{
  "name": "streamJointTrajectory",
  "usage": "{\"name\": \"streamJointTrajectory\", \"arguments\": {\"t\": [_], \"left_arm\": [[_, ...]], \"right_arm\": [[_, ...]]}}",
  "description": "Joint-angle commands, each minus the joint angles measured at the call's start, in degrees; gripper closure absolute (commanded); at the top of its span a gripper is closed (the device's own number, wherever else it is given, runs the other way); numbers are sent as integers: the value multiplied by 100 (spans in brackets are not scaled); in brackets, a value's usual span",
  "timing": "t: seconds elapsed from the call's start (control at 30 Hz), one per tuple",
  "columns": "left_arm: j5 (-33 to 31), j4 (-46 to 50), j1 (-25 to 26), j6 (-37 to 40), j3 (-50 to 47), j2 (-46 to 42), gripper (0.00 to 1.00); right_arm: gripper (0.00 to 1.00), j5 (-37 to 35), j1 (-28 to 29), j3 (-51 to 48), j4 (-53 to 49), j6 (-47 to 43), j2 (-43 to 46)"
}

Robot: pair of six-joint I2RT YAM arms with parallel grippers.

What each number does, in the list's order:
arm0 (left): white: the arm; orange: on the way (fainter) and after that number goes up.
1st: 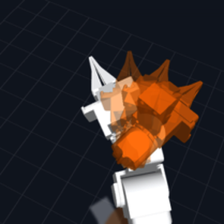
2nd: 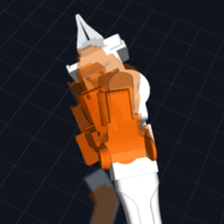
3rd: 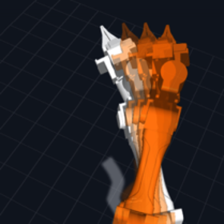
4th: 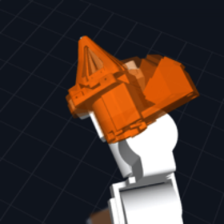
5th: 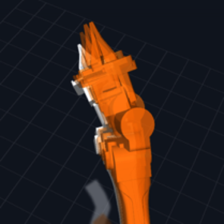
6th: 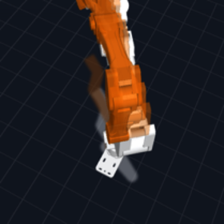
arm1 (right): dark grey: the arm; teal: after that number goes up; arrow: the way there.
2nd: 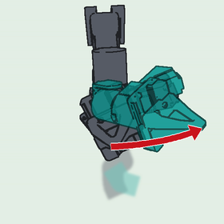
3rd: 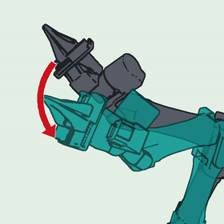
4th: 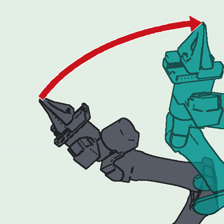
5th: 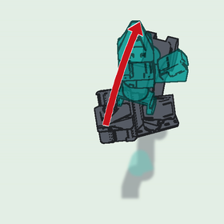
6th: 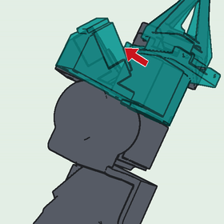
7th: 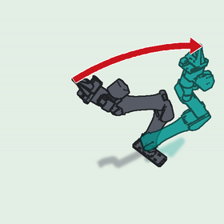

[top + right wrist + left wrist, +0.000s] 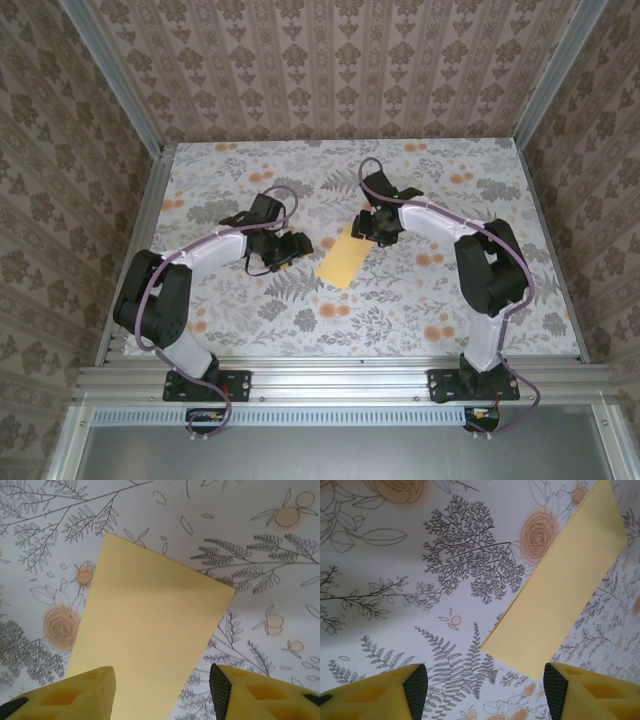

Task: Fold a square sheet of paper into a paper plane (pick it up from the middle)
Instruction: Rotate the paper at the center of the table.

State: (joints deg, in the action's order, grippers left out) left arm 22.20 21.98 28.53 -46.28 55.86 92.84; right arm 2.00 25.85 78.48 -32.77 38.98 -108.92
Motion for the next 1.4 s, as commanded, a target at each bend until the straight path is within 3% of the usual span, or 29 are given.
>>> {"name": "streamJointTrajectory", "arguments": {"t": [0.0, 0.37, 0.8, 0.9, 1.07, 1.2, 1.37], "left_arm": [[29, -113, -84, -141, -201, -186, 32], [165, -213, -123, -245, -375, -214, 27], [776, -756, -80, -548, -765, -187, 26], [763, -745, -20, -557, -760, -205, 27], [712, -750, 85, -616, -760, -193, 27], [709, -818, 217, -733, -818, -202, 30], [749, -952, 386, -886, -945, -204, 34]], "right_arm": [[42, -334, 9, 398, -270, 99, -429], [40, -26, 109, 1128, -399, -401, -1276], [44, 2274, 204, 1721, 229, -1869, -1857], [44, 2189, 210, 1717, 251, -1761, -1659], [47, 1181, 271, 1198, 278, -1253, -922], [54, 1003, 368, 879, 228, -1045, -820], [55, 1051, 386, 893, 15, -919, -1049]]}}
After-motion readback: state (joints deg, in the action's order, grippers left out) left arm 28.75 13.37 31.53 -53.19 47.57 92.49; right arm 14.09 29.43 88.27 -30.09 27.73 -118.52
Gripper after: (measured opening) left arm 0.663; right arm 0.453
